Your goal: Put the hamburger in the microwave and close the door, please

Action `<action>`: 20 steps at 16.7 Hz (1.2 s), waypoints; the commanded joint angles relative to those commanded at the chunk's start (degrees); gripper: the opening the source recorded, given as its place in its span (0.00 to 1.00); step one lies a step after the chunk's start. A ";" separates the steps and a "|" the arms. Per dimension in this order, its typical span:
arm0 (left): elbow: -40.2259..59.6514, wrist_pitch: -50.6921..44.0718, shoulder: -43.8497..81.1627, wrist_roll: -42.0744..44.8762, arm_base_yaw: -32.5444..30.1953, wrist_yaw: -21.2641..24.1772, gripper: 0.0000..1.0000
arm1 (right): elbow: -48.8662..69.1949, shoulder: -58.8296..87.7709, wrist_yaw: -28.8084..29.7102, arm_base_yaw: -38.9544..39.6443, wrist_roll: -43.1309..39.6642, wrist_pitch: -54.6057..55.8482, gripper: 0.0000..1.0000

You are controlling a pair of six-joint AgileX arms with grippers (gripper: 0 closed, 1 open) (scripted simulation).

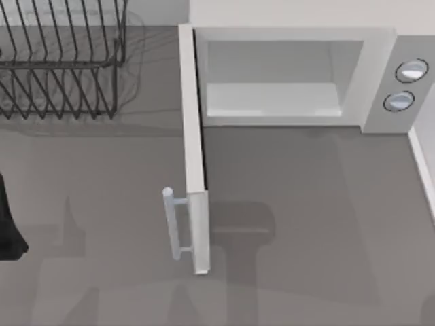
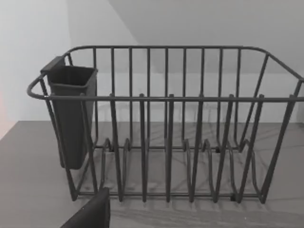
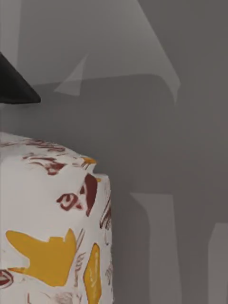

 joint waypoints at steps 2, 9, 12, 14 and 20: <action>0.00 0.00 0.00 0.00 0.00 0.00 1.00 | -0.66 0.71 0.00 -0.01 -0.01 1.33 1.00; 0.00 0.00 0.00 0.00 0.00 0.00 1.00 | -0.66 0.71 0.00 -0.01 -0.01 1.33 0.70; 0.00 0.00 0.00 0.00 0.00 0.00 1.00 | -0.66 0.71 0.00 -0.01 -0.01 1.33 0.47; 0.00 0.00 0.00 0.00 0.00 0.00 1.00 | -0.66 0.71 0.00 -0.01 -0.01 1.33 0.32; 0.00 0.00 0.00 0.00 0.00 0.00 1.00 | -0.66 0.71 0.00 -0.01 -0.01 1.33 0.00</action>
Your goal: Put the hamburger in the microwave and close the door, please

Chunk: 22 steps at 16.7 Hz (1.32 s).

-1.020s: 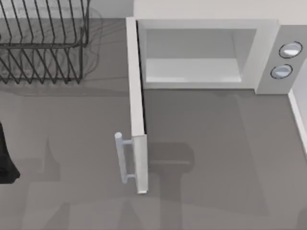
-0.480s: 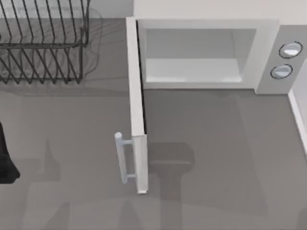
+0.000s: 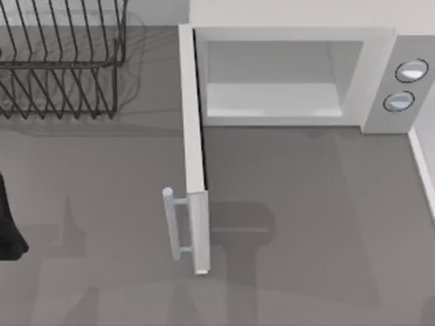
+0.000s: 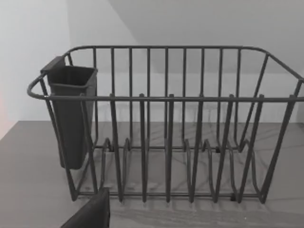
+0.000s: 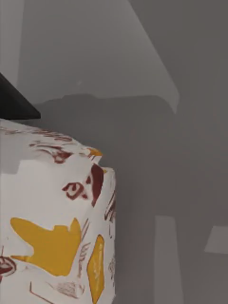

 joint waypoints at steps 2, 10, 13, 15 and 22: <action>0.00 0.00 0.00 0.00 0.00 0.00 1.00 | 0.00 0.00 0.00 0.00 0.00 0.00 0.00; 0.00 0.00 0.00 0.00 0.00 0.00 1.00 | 4.28 -4.78 0.80 0.31 1.69 -8.69 0.00; 0.00 0.00 0.00 0.00 0.00 0.00 1.00 | 8.74 -7.17 0.82 0.26 1.23 -16.14 0.00; 0.00 0.00 0.00 0.00 0.00 0.00 1.00 | 12.34 -9.35 0.82 0.19 1.15 -22.56 0.00; 0.00 0.00 0.00 0.00 0.00 0.00 1.00 | 19.08 -14.03 0.81 0.07 1.54 -32.87 0.00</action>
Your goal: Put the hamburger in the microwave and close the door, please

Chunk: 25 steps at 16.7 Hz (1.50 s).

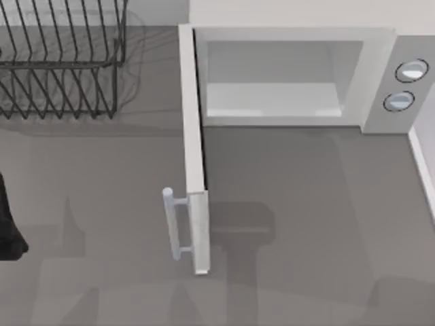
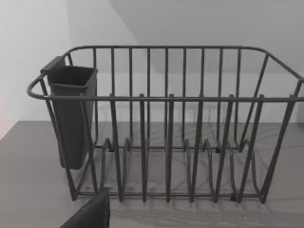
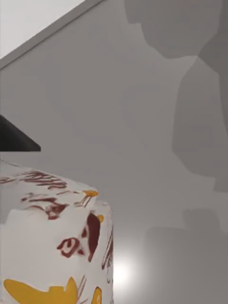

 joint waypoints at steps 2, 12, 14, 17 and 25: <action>0.00 0.00 0.00 0.00 0.00 0.00 1.00 | -0.17 0.24 0.01 0.08 0.09 0.13 0.00; 0.00 0.00 0.00 0.00 0.00 0.00 1.00 | 7.61 14.88 7.58 21.80 24.91 26.71 0.00; 0.00 0.00 0.00 0.00 0.00 0.00 1.00 | 9.00 21.05 10.40 29.22 36.29 37.80 0.00; 0.00 0.00 0.00 0.00 0.00 0.00 1.00 | 10.32 30.36 15.09 39.97 55.07 55.37 0.00; 0.00 0.00 0.00 0.00 0.00 0.00 1.00 | 11.66 47.53 29.81 59.82 97.74 93.30 0.00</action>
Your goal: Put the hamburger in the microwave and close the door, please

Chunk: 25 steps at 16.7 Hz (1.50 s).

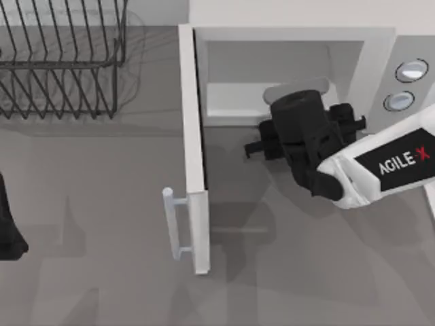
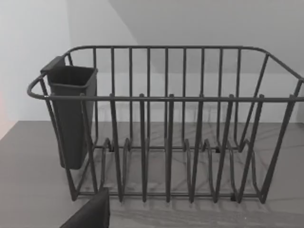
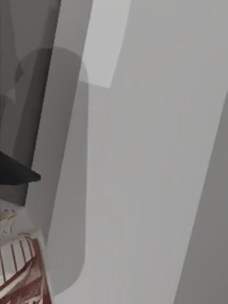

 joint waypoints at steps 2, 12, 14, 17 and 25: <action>0.00 0.00 0.00 0.00 0.00 0.00 1.00 | 0.42 1.72 3.26 2.39 5.97 5.13 0.00; 0.00 0.00 0.00 0.00 0.00 0.00 1.00 | 1.29 3.36 6.19 3.55 10.57 8.21 0.00; 0.00 0.00 0.00 0.00 0.00 0.00 1.00 | 4.53 5.92 5.51 2.81 10.16 6.98 0.00; 0.00 0.00 0.00 0.00 0.00 0.00 1.00 | 13.93 11.70 3.69 0.90 9.09 3.90 0.00; 0.00 0.00 0.00 0.00 0.00 0.00 1.00 | 41.95 26.29 -2.10 -5.53 5.81 -5.64 0.00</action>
